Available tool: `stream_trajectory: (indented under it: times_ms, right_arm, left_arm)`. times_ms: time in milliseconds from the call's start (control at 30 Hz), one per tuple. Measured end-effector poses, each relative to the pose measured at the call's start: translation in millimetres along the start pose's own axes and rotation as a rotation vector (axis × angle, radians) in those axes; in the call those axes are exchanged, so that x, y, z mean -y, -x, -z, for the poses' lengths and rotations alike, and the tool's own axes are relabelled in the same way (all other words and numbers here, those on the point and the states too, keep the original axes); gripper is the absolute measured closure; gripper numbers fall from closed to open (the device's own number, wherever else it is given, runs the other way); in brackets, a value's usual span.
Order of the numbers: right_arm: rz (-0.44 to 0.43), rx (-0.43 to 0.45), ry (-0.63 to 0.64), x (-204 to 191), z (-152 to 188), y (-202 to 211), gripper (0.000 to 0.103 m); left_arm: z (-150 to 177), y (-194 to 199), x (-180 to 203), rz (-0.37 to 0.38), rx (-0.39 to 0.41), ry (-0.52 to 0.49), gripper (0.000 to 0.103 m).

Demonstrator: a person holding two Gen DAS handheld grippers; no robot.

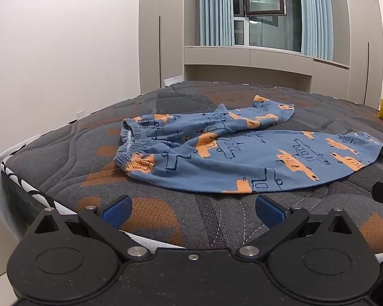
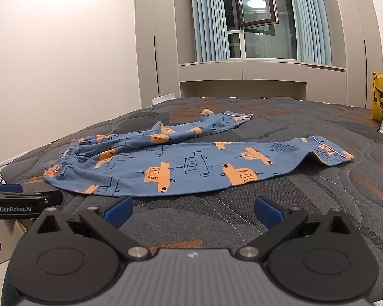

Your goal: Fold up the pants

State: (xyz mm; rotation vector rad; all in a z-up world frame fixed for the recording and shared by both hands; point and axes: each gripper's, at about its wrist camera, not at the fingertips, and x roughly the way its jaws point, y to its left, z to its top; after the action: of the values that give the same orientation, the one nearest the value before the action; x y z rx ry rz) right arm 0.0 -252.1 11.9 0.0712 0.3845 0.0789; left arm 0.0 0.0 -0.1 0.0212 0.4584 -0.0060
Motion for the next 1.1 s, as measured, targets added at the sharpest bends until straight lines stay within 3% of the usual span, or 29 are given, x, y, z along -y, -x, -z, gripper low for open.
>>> stream_trajectory:
  times_ms: [1100]
  right_arm:
    - [0.002,-0.007,-0.007,3.6,1.5,0.7,0.0]
  left_arm:
    - [1.0,-2.0,-4.7,-0.008,-0.001,0.006,0.0]
